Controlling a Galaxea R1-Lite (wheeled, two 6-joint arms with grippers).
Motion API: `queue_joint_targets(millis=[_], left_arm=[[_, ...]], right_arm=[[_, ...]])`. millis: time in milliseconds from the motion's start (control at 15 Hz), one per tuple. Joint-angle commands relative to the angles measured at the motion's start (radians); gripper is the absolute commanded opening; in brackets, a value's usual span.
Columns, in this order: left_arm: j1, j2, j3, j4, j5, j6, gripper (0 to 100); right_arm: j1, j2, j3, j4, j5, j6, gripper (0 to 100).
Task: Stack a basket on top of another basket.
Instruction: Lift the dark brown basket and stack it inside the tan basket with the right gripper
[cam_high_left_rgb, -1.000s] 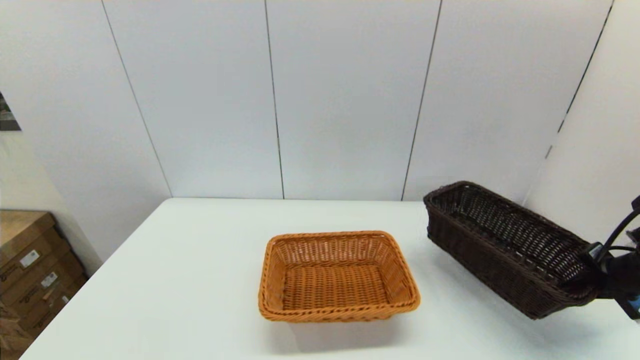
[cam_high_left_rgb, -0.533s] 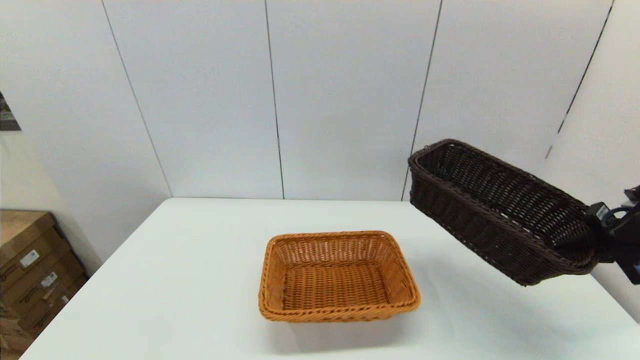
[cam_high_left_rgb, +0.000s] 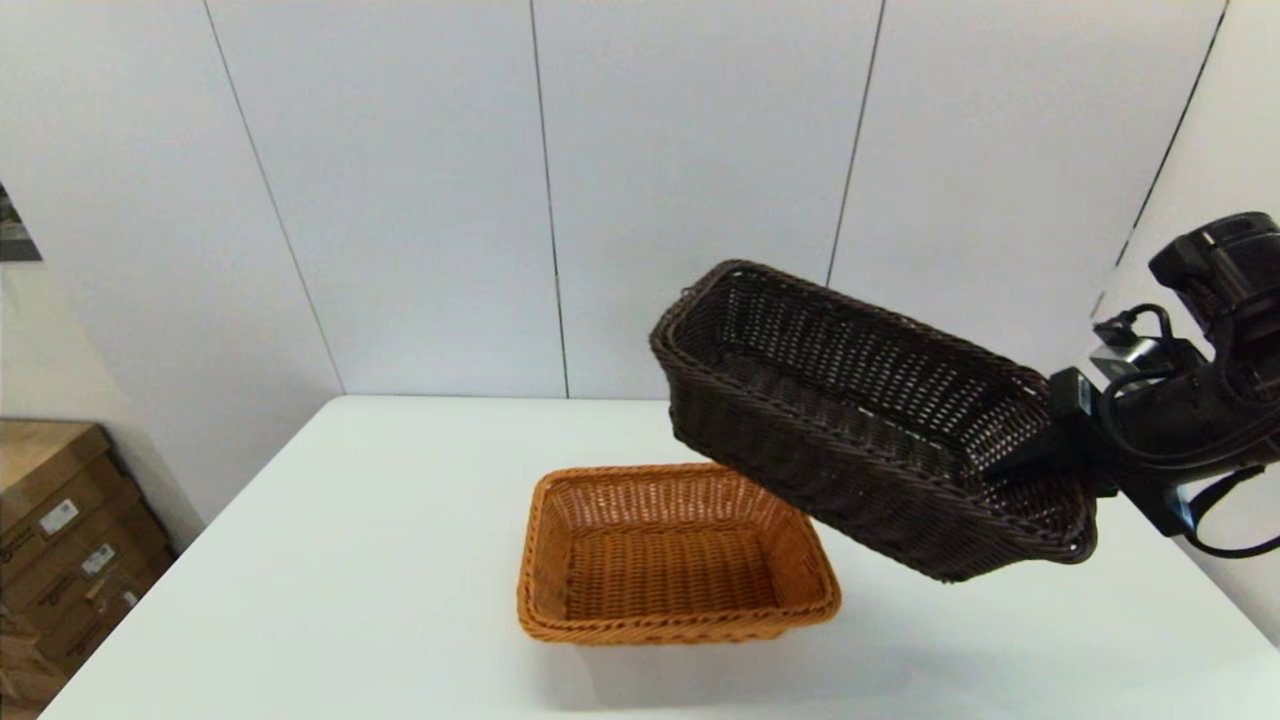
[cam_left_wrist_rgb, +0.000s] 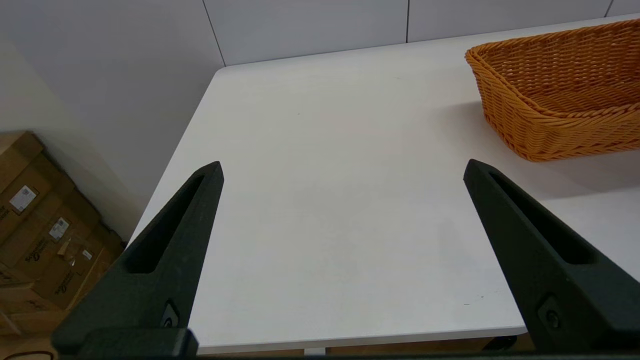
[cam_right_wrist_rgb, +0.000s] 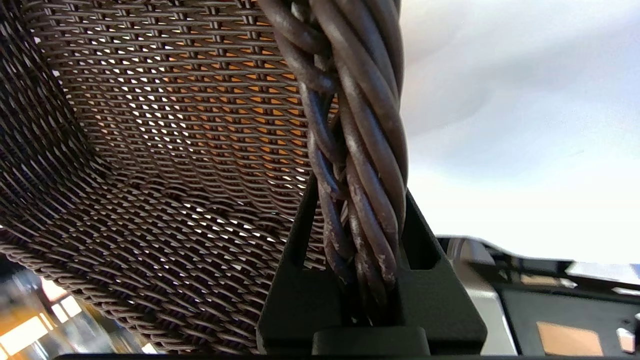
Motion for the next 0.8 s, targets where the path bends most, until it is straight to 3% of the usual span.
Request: queue_joint_targets(millis=[67, 467, 800], left_arm=[[0.000, 0.001, 0.000, 0.001, 0.000, 0.000, 100], [0.000, 0.001, 0.000, 0.001, 0.000, 0.000, 100], [0.000, 0.001, 0.000, 0.001, 0.000, 0.000, 100]], right_arm=[[0.154, 0.007, -0.048, 0.011, 0.002, 0.023, 0], [0.336, 0.108, -0.124, 0.011, 0.002, 0.029, 0], [0.376, 0.174, -0.169, 0.011, -0.002, -0.006, 0]])
